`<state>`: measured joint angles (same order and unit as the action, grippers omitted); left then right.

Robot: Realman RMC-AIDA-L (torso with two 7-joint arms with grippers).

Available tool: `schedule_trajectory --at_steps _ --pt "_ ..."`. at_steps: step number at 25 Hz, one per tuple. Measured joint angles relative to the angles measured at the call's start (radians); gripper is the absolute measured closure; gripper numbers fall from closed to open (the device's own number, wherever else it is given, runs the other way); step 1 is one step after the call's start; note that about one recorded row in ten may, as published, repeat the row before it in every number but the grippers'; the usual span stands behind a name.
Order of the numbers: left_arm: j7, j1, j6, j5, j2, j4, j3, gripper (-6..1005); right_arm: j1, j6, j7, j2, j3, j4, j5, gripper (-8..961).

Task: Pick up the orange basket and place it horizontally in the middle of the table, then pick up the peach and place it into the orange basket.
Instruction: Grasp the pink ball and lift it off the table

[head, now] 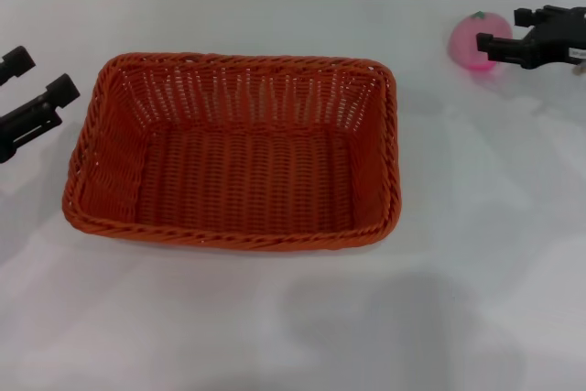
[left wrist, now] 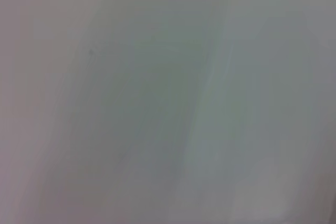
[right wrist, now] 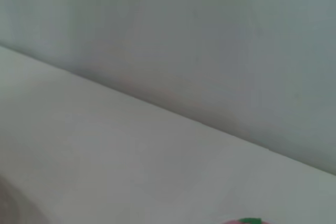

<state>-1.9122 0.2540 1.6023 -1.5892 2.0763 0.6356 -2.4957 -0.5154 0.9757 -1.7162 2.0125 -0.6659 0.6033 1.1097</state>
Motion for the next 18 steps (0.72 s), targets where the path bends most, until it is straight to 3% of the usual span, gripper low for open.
schedule_trajectory --at_steps 8,14,18 --pt "-0.005 0.002 -0.004 0.005 -0.001 -0.016 -0.002 127 -0.038 -0.143 0.004 0.0 -0.079 -0.035 -0.002 178" --pt "-0.006 0.006 -0.004 0.006 -0.001 -0.017 -0.004 127 -0.04 -0.161 0.005 0.0 -0.115 -0.035 -0.001 185" --pt "-0.007 0.008 -0.014 0.007 -0.002 -0.017 -0.005 127 -0.04 -0.161 0.004 0.0 -0.125 -0.036 -0.002 342"
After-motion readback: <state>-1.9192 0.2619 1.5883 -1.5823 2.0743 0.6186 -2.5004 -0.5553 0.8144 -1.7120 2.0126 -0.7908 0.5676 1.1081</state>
